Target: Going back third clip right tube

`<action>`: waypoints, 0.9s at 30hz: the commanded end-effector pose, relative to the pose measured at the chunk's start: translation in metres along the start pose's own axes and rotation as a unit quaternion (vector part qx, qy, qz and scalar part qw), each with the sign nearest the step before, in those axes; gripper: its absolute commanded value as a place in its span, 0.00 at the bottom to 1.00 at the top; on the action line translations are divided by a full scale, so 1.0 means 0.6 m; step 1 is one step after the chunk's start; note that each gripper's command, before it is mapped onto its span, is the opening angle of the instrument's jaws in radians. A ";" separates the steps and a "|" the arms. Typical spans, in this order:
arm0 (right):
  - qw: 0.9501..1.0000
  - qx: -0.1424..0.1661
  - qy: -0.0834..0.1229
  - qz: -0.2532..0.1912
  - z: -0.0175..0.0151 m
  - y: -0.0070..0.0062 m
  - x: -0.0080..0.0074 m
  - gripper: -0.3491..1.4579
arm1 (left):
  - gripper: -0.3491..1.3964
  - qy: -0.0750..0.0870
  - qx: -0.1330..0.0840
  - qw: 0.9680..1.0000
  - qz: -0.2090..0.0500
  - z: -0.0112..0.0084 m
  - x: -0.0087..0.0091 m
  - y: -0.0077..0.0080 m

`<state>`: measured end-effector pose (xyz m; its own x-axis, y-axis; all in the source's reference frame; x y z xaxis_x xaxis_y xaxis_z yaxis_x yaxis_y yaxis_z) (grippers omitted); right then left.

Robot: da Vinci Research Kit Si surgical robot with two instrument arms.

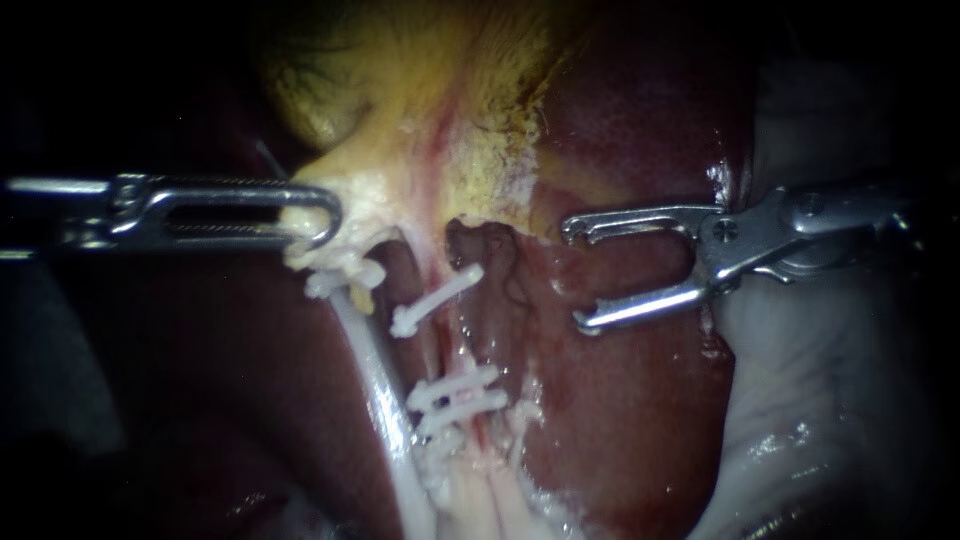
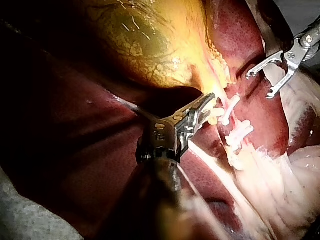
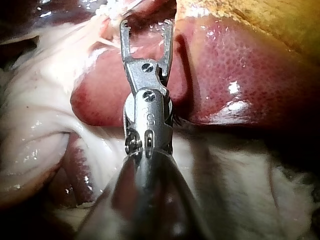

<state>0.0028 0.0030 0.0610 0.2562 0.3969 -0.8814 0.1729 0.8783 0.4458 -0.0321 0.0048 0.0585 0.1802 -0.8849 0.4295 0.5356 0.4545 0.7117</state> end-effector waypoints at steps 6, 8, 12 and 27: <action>1.000 0.000 0.000 0.000 -0.0001 -0.0001 0.0000 0.47 | 0.00 0.011 -0.001 1.000 0.007 0.0056 0.0029 0.0015; 1.000 0.000 0.000 0.000 -0.0002 -0.0001 0.0000 0.47 | 0.00 0.015 -0.002 1.000 0.009 0.0075 0.0035 0.0022; 1.000 0.000 0.000 0.000 -0.0002 -0.0001 0.0001 0.47 | 0.00 0.019 0.000 1.000 0.006 0.0124 0.0041 0.0039; 1.000 0.001 0.001 -0.002 -0.0004 -0.0006 0.0012 0.47 | 0.00 0.031 0.001 1.000 -0.004 0.0187 0.0063 0.0064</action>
<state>0.0027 0.0030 0.0601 0.2543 0.3948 -0.8829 0.1755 0.8789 0.4436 -0.0387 0.0043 0.0691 0.2260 -0.8936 0.3879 0.5377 0.4464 0.7152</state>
